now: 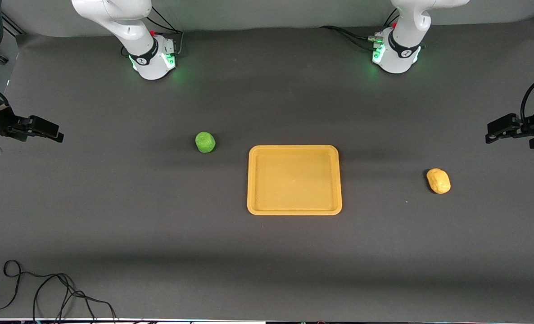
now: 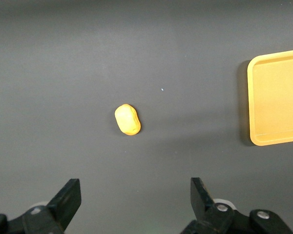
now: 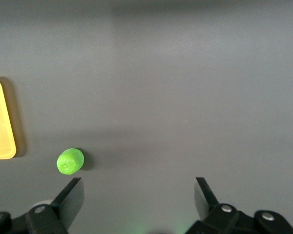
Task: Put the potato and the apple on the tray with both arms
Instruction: 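Reach the left gripper to the potato while the right gripper approaches the apple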
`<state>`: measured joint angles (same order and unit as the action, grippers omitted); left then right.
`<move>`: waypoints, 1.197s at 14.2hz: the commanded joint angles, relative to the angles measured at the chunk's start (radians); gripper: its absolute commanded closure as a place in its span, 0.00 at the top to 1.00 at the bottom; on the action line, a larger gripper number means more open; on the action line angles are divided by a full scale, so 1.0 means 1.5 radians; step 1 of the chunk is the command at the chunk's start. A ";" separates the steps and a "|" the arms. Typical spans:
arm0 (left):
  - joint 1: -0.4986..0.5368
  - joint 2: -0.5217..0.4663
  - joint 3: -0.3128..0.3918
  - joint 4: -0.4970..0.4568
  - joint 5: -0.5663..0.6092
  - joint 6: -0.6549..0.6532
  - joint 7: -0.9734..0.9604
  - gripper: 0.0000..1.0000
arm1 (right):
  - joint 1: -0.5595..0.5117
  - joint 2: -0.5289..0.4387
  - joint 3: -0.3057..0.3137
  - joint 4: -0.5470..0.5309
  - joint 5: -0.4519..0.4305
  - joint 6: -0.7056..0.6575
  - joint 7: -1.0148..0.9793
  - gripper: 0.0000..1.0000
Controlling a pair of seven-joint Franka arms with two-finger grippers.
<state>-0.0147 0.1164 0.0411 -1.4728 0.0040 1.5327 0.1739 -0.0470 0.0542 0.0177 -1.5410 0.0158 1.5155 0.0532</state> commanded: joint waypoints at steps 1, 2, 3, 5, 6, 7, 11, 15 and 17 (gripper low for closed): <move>-0.006 -0.013 0.003 -0.015 0.000 0.000 -0.036 1.00 | -0.010 -0.003 0.009 0.003 -0.008 -0.001 -0.009 1.00; -0.007 -0.011 0.003 -0.015 0.001 0.000 -0.044 1.00 | -0.011 -0.002 0.009 0.004 -0.007 -0.002 -0.010 1.00; -0.008 -0.011 0.003 -0.015 0.001 0.005 -0.048 1.00 | -0.011 -0.001 0.009 0.006 -0.008 -0.002 -0.009 1.00; -0.005 -0.011 0.003 -0.023 0.000 0.000 -0.036 1.00 | -0.010 0.002 0.009 0.008 -0.007 -0.004 -0.007 1.00; 0.001 -0.011 0.003 -0.059 0.000 0.015 -0.028 0.99 | -0.009 0.003 0.009 0.008 -0.007 -0.005 -0.007 1.00; 0.003 -0.011 0.004 -0.111 -0.001 0.062 -0.022 0.99 | -0.008 0.004 0.010 0.009 -0.008 -0.005 -0.007 1.00; 0.014 0.008 0.008 -0.341 0.001 0.320 0.005 0.99 | -0.009 0.013 0.011 0.015 -0.007 -0.002 -0.009 1.00; 0.029 0.113 0.008 -0.454 0.007 0.541 0.012 0.93 | 0.003 0.015 0.014 0.008 -0.002 0.000 -0.006 1.00; 0.031 0.178 0.010 -0.470 0.014 0.648 0.019 0.93 | 0.044 -0.006 0.014 -0.034 0.001 0.007 0.015 1.00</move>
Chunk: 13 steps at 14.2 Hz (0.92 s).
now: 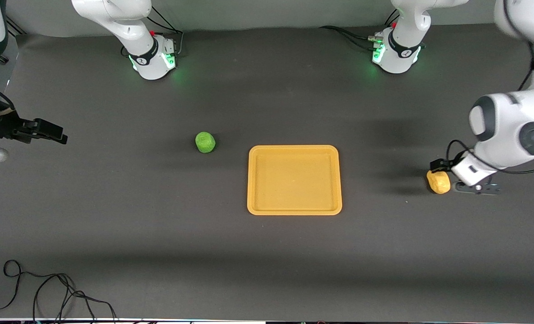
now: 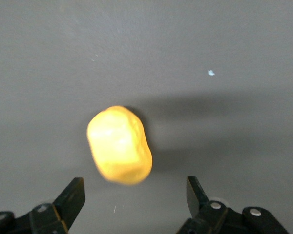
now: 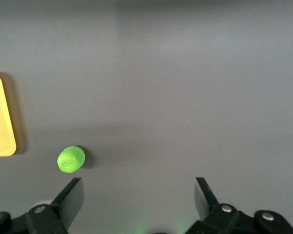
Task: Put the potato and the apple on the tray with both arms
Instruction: 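Reach the left gripper to the potato while the right gripper approaches the apple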
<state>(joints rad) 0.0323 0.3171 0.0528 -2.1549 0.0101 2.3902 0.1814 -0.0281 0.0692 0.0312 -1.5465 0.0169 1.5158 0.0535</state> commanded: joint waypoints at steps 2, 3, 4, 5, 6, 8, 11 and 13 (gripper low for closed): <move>0.015 0.082 0.002 -0.015 0.012 0.134 0.017 0.93 | 0.087 -0.059 0.004 -0.098 0.002 0.039 0.087 1.00; 0.015 0.084 0.003 -0.015 0.013 0.139 0.022 0.87 | 0.120 -0.085 0.004 -0.137 0.002 0.062 0.116 1.00; 0.016 0.080 0.003 -0.011 0.013 0.133 0.024 0.75 | 0.152 -0.108 0.004 -0.182 0.002 0.092 0.151 1.00; 0.016 0.074 0.003 -0.009 0.013 0.129 0.023 0.63 | 0.184 -0.135 0.004 -0.229 0.003 0.123 0.192 1.00; 0.015 0.071 0.003 -0.008 0.013 0.129 0.020 0.61 | 0.223 -0.159 0.004 -0.273 0.006 0.154 0.228 1.00; 0.013 0.061 0.002 -0.002 0.013 0.108 0.018 0.50 | 0.279 -0.199 0.004 -0.352 0.006 0.203 0.284 1.00; 0.000 0.018 -0.004 0.082 0.011 -0.081 -0.009 0.31 | 0.345 -0.243 0.004 -0.440 0.006 0.261 0.341 1.00; -0.054 0.024 -0.028 0.170 0.000 -0.179 -0.113 0.32 | 0.348 -0.250 0.004 -0.450 0.006 0.261 0.341 1.00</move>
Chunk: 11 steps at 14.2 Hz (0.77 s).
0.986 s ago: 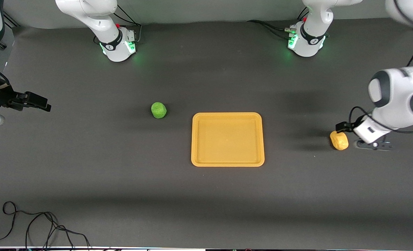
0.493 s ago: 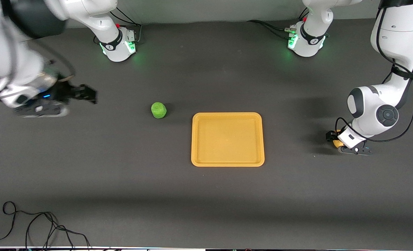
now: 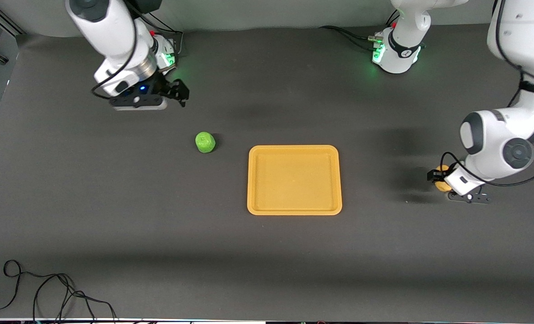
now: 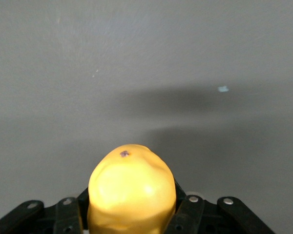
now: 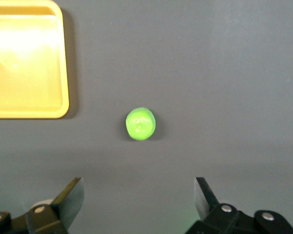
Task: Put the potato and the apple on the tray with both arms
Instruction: 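Carry the potato onto the tray while the right gripper grasps the apple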
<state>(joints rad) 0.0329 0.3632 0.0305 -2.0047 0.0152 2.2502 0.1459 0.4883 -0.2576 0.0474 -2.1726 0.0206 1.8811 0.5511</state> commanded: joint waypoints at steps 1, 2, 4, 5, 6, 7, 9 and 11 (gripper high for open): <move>-0.084 0.003 -0.027 0.094 -0.003 -0.091 -0.151 0.33 | 0.005 -0.032 -0.007 -0.040 0.004 0.021 0.009 1.00; -0.114 0.025 -0.040 0.115 -0.003 -0.090 -0.212 0.33 | 0.008 -0.030 -0.007 -0.052 0.004 0.039 0.009 1.00; -0.175 0.065 -0.058 0.158 -0.003 -0.088 -0.305 0.34 | 0.021 -0.030 -0.007 -0.101 0.004 0.096 0.009 1.00; -0.206 0.091 -0.060 0.183 -0.003 -0.082 -0.347 0.36 | 0.023 -0.027 -0.007 -0.132 0.004 0.129 0.009 1.00; -0.233 0.113 -0.060 0.197 -0.003 -0.073 -0.379 0.36 | 0.025 -0.023 -0.007 -0.163 0.004 0.171 0.009 1.00; -0.256 0.131 -0.060 0.203 -0.003 -0.066 -0.402 0.36 | 0.039 -0.014 -0.007 -0.195 0.004 0.221 0.009 1.00; -0.289 0.157 -0.060 0.201 -0.002 -0.046 -0.420 0.46 | 0.043 0.023 -0.008 -0.228 0.004 0.304 0.009 1.00; -0.307 0.175 -0.060 0.201 -0.002 -0.023 -0.451 0.46 | 0.044 0.083 -0.008 -0.230 0.004 0.371 0.011 1.00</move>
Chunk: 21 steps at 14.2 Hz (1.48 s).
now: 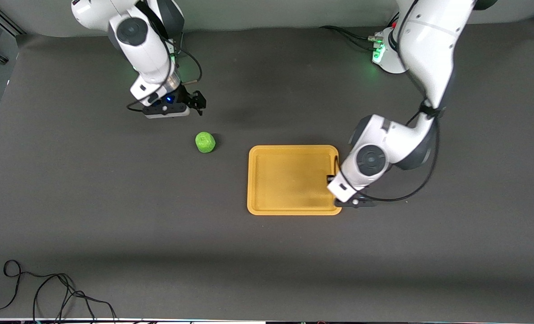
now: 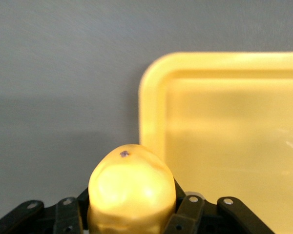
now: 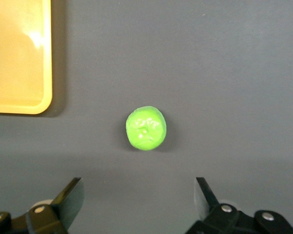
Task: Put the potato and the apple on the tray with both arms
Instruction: 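Carry the potato onto the tray while the right gripper grasps the apple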
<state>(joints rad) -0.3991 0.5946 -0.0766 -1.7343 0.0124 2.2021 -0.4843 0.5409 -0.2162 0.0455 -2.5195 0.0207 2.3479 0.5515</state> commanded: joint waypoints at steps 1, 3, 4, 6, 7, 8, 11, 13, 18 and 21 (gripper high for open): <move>-0.027 0.029 0.012 0.021 0.001 0.019 -0.037 0.46 | 0.010 0.086 -0.007 0.001 0.004 0.094 0.011 1.00; -0.030 0.029 0.011 0.021 0.000 0.022 -0.041 0.55 | 0.010 0.133 -0.008 0.000 0.004 0.142 0.011 1.00; -0.031 0.029 0.011 0.021 0.000 0.022 -0.041 0.71 | 0.010 0.162 -0.008 0.000 0.003 0.173 0.015 1.00; -0.038 0.029 0.011 0.021 0.001 0.022 -0.042 0.91 | 0.010 0.213 -0.009 0.000 0.003 0.230 0.020 1.00; -0.039 0.028 0.011 0.021 0.001 0.022 -0.042 0.91 | 0.010 0.237 -0.009 0.000 0.003 0.255 0.021 1.00; -0.038 0.028 0.011 0.021 0.001 0.019 -0.042 0.92 | 0.009 0.253 -0.010 0.000 0.003 0.277 0.022 1.00; -0.038 0.026 0.012 0.021 0.002 0.010 -0.041 0.94 | 0.009 0.273 -0.011 0.000 0.002 0.287 0.022 1.00; -0.036 0.022 0.012 0.021 0.002 0.008 -0.041 0.95 | 0.009 0.283 -0.012 0.001 0.000 0.287 0.021 1.00; -0.037 0.009 0.012 0.023 0.004 -0.015 -0.046 0.99 | 0.008 0.296 -0.017 0.002 -0.004 0.287 0.020 0.43; -0.033 -0.025 0.012 0.023 0.005 -0.058 -0.039 0.99 | 0.006 0.280 -0.029 0.013 -0.005 0.278 0.013 0.40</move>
<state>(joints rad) -0.4368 0.6156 -0.0709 -1.6916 0.0131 2.1768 -0.5278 0.5413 0.2147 0.0245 -2.5226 0.0206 2.7710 0.5615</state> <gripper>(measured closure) 0.004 0.322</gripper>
